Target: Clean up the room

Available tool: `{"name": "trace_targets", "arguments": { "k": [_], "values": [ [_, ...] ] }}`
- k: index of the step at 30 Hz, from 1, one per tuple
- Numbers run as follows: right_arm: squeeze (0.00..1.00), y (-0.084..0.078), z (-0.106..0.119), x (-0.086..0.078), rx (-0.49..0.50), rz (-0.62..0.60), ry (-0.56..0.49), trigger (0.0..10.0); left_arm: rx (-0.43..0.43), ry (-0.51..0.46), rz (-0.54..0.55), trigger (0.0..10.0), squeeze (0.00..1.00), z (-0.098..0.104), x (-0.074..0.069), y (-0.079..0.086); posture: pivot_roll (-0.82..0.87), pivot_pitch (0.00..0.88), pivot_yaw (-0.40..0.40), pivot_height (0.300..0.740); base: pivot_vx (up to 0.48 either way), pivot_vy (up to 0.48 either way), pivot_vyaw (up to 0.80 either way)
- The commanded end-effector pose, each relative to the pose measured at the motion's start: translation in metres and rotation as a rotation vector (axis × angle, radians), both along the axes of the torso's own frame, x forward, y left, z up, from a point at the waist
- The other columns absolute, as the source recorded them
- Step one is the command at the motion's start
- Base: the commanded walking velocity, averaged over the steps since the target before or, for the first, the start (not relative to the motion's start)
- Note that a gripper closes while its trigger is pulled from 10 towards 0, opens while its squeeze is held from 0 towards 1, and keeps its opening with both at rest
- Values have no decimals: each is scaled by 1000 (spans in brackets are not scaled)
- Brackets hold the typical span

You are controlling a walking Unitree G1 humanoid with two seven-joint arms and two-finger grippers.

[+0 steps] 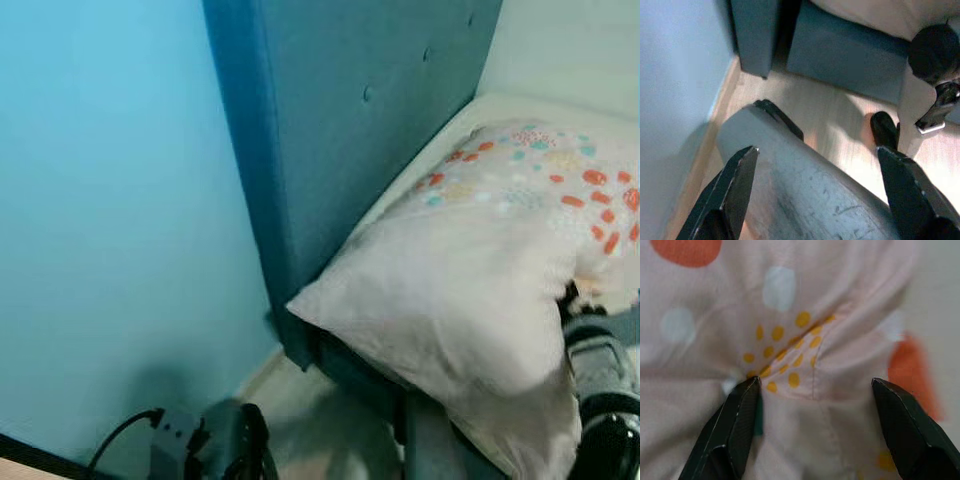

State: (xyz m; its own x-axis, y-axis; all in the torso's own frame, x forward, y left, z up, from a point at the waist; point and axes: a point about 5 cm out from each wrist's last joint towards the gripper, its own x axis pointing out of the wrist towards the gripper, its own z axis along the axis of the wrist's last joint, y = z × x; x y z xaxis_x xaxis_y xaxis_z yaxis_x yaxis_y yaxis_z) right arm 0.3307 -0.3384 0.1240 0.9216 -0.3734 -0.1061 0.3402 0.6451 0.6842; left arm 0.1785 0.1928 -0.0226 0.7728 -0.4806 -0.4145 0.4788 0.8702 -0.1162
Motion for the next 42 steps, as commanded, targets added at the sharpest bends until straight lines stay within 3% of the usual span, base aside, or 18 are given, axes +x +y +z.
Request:
{"name": "trace_targets", "arguments": {
  "k": [1,3,5,6,7,9,11,13,16,21,25,26,29,30,35,36,38,42],
  "values": [
    [0,18,10,16,70,82,-66,10000,21,126,-8,10000,0,-14,-26,7,280,370,64,535,0,0,0],
    [0,29,35,33,105,123,-164,10000,25,119,-5,10000,0,-9,-29,9,296,378,66,535,0,0,0],
    [0,29,35,33,105,123,-164,10000,25,119,-5,10000,0,-9,-29,9,296,378,66,535,0,0,0],
    [0,38,53,43,124,149,-224,10000,29,115,-4,10000,0,-7,-31,10,309,383,68,535,0,0,0],
    [0,38,53,43,124,149,-224,10000,29,115,-4,10000,0,-7,-31,10,309,383,68,535,0,0,0],
    [0,60,87,61,154,212,-337,10000,39,113,9,10000,0,-3,-36,13,330,390,61,535,0,0,0],
    [0,60,87,61,154,212,-337,10000,39,113,9,10000,0,-3,-36,13,330,390,61,535,0,0,0],
    [0,76,104,70,175,268,-401,10000,43,116,23,10000,0,0,-38,13,333,387,57,535,0,0,0],
    [0,82,100,71,168,297,-392,10000,40,122,30,10000,0,1,-39,8,328,382,53,535,0,0,0],
    [0,57,55,52,139,206,-225,10000,21,125,36,10000,0,-2,-33,-1,291,357,38,535,0,0,0],
    [0,11,-1,9,18,15,37,10000,-2,122,34,10000,0,-5,-21,-12,241,313,25,535,0,0,0],
    [0,11,-1,9,18,15,37,10000,-2,122,34,10000,0,-5,-21,-12,241,313,25,535,0,0,0],
    [0,-36,-38,-45,-44,-229,257,10000,-28,116,32,10000,0,-6,-8,-23,208,277,20,535,0,0,0],
    [0,-43,-42,-55,-36,-267,269,10000,-34,114,30,10000,0,-6,-4,-26,206,272,20,535,0,0,0],
    [0,-49,-42,-62,-62,-286,279,10000,-41,108,25,10000,0,-5,4,-30,191,237,15,535,0,0,0],
    [0,-56,-36,-64,-167,-296,328,10000,-59,98,23,10000,0,-3,14,-35,181,208,13,535,0,0,0],
    [0,-64,-24,-64,-268,-335,364,10000,-98,84,14,10000,0,2,26,-39,168,184,13,535,0,0,0],
    [0,-67,-18,-63,-296,-357,367,10000,-118,78,6,10000,0,4,31,-41,168,184,13,535,0,0,0]
  ]
}}
